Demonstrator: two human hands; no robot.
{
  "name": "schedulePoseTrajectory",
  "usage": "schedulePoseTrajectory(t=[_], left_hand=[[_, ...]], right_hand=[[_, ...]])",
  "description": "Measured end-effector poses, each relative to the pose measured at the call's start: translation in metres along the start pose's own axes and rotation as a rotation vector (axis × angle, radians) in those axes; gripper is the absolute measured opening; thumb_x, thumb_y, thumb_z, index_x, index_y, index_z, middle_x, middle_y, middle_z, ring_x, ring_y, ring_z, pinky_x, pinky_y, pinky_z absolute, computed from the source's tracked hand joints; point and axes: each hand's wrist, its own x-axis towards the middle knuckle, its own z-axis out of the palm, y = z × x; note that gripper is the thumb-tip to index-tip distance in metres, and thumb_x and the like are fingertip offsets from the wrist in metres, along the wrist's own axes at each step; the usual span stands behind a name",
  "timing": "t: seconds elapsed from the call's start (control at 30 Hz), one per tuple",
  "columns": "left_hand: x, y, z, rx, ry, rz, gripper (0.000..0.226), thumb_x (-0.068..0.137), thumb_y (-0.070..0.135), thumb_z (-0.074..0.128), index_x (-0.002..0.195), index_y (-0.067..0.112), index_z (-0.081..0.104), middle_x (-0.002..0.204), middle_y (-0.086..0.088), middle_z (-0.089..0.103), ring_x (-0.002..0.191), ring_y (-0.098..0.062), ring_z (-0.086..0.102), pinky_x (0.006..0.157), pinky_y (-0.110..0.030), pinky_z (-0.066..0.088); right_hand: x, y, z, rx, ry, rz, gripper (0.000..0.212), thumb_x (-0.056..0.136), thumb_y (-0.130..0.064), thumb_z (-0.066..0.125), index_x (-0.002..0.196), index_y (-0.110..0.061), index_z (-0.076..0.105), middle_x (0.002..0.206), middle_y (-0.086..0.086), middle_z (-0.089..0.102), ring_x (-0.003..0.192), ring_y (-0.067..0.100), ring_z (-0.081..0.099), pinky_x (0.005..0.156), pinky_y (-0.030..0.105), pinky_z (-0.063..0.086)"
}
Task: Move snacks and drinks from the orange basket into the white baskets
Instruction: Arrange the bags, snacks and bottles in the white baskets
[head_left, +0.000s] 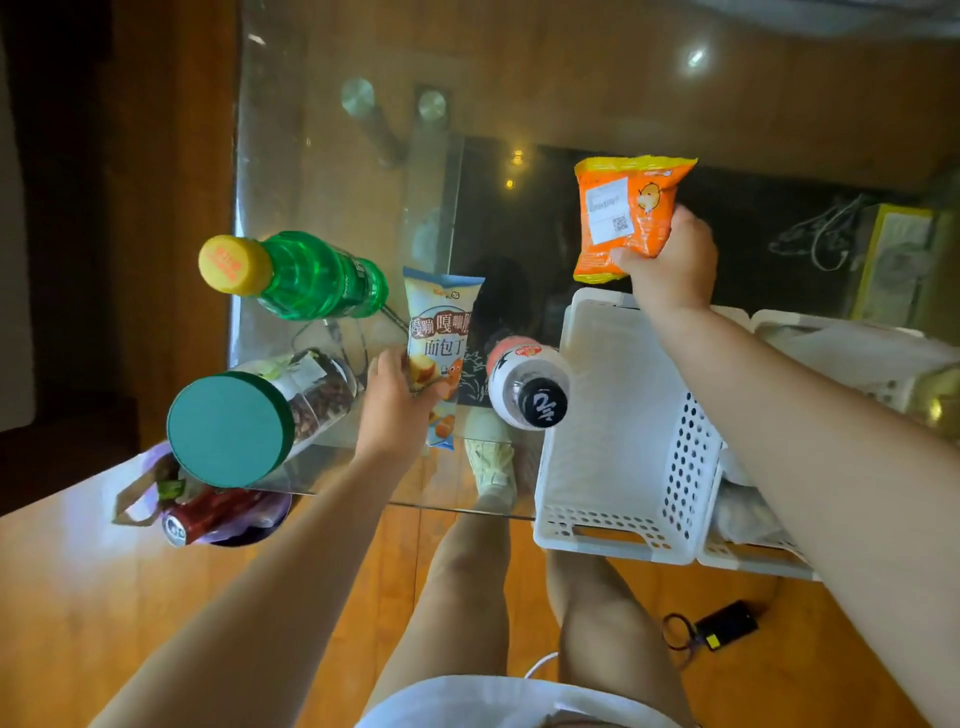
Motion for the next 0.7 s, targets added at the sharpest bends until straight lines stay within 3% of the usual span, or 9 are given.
schedulePoseTrajectory(t=[0.1,0.23,0.3,0.37,0.43,0.53,0.6,0.7], left_hand=[[-0.025,0.0,-0.002,-0.105,0.043,0.041,0.029,0.084,0.012,0.062,0.107,0.017,0.044,0.108,-0.004,0.06,0.09,-0.023,0.063,0.065,-0.032,0.054],[-0.069,-0.007,-0.001,-0.243,0.106,0.038,0.035,0.088,0.007,0.056,0.111,0.023,0.036,0.101,0.004,0.057,0.083,-0.007,0.059,0.061,-0.019,0.045],[-0.09,-0.012,0.001,-0.306,0.115,0.052,0.031,0.089,0.002,0.053,0.113,0.015,0.038,0.1,0.002,0.06,0.084,-0.01,0.06,0.06,-0.017,0.047],[-0.11,-0.013,0.003,-0.329,0.131,0.09,0.032,0.088,-0.003,0.052,0.117,0.0,0.04,0.101,-0.008,0.062,0.084,-0.011,0.061,0.06,-0.018,0.05],[-0.133,-0.011,0.009,-0.362,0.159,0.151,0.034,0.087,-0.006,0.052,0.118,-0.002,0.038,0.102,-0.004,0.059,0.084,0.001,0.062,0.064,-0.018,0.051],[-0.167,0.0,0.021,-0.385,0.181,0.293,0.038,0.085,0.009,0.059,0.113,0.025,0.038,0.105,0.013,0.053,0.091,0.011,0.058,0.071,-0.01,0.049],[-0.185,0.016,0.027,-0.305,0.165,0.418,0.043,0.081,0.026,0.061,0.112,0.042,0.036,0.11,0.011,0.052,0.096,0.012,0.054,0.076,-0.004,0.044],[-0.196,0.036,0.045,-0.166,0.039,0.614,0.052,0.079,0.031,0.06,0.116,0.058,0.036,0.11,0.024,0.054,0.098,0.012,0.054,0.075,0.0,0.042]], right_hand=[[-0.019,0.0,-0.015,0.143,0.049,-0.044,0.054,0.079,-0.022,0.071,0.126,-0.012,0.048,0.128,0.007,0.052,0.116,0.017,0.053,0.087,0.02,0.038],[-0.057,0.02,-0.044,0.277,0.126,-0.065,0.055,0.075,-0.017,0.072,0.124,-0.01,0.047,0.125,0.007,0.053,0.108,0.011,0.052,0.076,0.003,0.036],[-0.077,0.036,-0.057,0.33,0.17,-0.066,0.055,0.074,-0.014,0.072,0.122,-0.007,0.047,0.122,0.01,0.054,0.106,0.014,0.052,0.072,0.005,0.037],[-0.094,0.052,-0.067,0.378,0.191,-0.046,0.055,0.074,-0.013,0.071,0.122,-0.004,0.046,0.121,0.013,0.054,0.108,0.02,0.053,0.079,0.01,0.039],[-0.11,0.067,-0.074,0.404,0.164,-0.01,0.055,0.075,-0.014,0.071,0.122,-0.005,0.045,0.123,0.014,0.053,0.111,0.022,0.053,0.084,0.017,0.042],[-0.134,0.082,-0.079,0.41,0.111,0.008,0.054,0.077,-0.017,0.072,0.123,-0.007,0.044,0.123,0.011,0.053,0.109,0.017,0.053,0.075,0.001,0.039],[-0.15,0.087,-0.08,0.406,0.089,-0.024,0.053,0.077,-0.017,0.073,0.12,-0.003,0.045,0.119,0.014,0.054,0.105,0.018,0.054,0.071,-0.003,0.037],[-0.17,0.094,-0.078,0.398,0.045,-0.053,0.054,0.078,-0.017,0.073,0.122,-0.002,0.044,0.119,0.015,0.057,0.105,0.023,0.057,0.081,0.018,0.046]])
